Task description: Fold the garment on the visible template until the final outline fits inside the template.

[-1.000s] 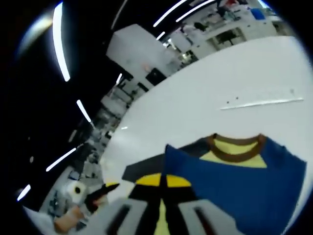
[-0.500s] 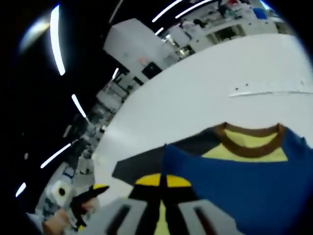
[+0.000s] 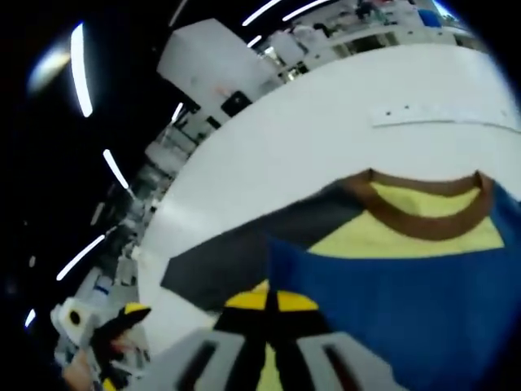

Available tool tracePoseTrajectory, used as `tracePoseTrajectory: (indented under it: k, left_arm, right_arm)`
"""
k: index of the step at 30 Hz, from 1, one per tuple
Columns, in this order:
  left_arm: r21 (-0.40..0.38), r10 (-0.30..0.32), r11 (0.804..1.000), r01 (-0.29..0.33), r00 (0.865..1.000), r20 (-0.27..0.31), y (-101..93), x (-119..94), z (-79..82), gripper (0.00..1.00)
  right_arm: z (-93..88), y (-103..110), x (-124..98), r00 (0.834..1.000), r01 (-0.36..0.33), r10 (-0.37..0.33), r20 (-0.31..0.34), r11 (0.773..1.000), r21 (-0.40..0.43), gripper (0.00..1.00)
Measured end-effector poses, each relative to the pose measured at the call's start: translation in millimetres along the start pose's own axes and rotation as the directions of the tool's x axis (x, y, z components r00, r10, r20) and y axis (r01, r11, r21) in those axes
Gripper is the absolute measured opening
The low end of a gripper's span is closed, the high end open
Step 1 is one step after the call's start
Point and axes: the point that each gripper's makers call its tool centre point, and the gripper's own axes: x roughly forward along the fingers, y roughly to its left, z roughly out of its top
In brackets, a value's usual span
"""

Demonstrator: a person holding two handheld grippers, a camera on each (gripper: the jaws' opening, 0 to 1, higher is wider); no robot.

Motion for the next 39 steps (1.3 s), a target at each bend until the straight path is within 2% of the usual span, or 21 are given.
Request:
tracePoseTrajectory:
  k: [9, 15, 19, 23, 26, 28, 29, 30, 31, 34, 39]
  left_arm:
    - [-0.005, -0.002, 1.0, 0.002, 1.0, -0.006, -1.3, 1, -1.8, 0.91]
    - [-0.001, -0.003, 1.0, 0.003, 1.0, -0.004, -2.3, 3, 1.3, 0.91]
    - [0.002, -0.005, 1.0, 0.005, 1.0, -0.004, -2.8, 2, 2.2, 0.91]
    - [0.003, -0.004, 1.0, 0.004, 1.0, -0.011, -4.7, 0, 0.1, 0.91]
    - [0.002, -0.001, 1.0, 0.001, 1.0, -0.012, -2.1, -1, -0.2, 0.91]
    - [0.0, 0.002, 1.0, -0.002, 1.0, -0.013, -1.0, -2, -1.1, 0.91]
    - [-0.001, 0.004, 1.0, -0.004, 1.0, -0.013, -0.6, -3, -1.4, 0.91]
    - [-0.001, 0.006, 1.0, -0.006, 1.0, -0.015, -0.7, -3, -1.9, 0.91]
    - [-0.001, 0.007, 1.0, -0.007, 1.0, -0.014, -0.7, -4, -2.0, 0.91]
    - [-0.006, 0.003, 1.0, -0.003, 1.0, -0.012, -3.1, -6, -2.4, 0.91]
    - [-0.003, 0.0, 1.0, 0.0, 1.0, -0.013, -4.6, -7, -2.4, 0.91]
  right_arm:
    - [0.9, -5, 4, 1.0, 0.011, -0.011, -0.004, 1.0, -0.013, 0.0]
    - [-0.6, 1, 3, 1.0, -0.02, 0.02, -0.007, 0.992, -0.126, 0.0]
    - [-2.5, 7, 0, 0.999, -0.047, 0.045, -0.014, 0.975, -0.217, 0.11]
    - [-1.4, 12, -2, 0.997, -0.072, 0.073, -0.005, 0.966, -0.249, 0.22]
    - [3.1, 19, -7, 0.995, -0.082, 0.097, 0.024, 0.927, -0.367, 0.38]
    - [2.2, 18, -9, 0.996, -0.067, 0.086, 0.02, 0.885, -0.46, 0.47]
    - [-5.4, 21, -13, 0.997, -0.063, 0.076, 0.004, 0.858, -0.51, 0.5]
    - [-7.2, 21, -14, 0.997, -0.061, 0.072, 0.0, 0.847, -0.528, 0.53]
    - [-2.6, 16, -12, 0.997, -0.053, 0.072, 0.015, 0.84, -0.539, 0.57]
    - [-8.1, 15, -17, 0.998, -0.049, 0.068, 0.015, 0.842, -0.537, 0.69]
    - [-6.0, 6, -25, 0.999, -0.012, 0.038, 0.033, 0.824, -0.566, 0.89]
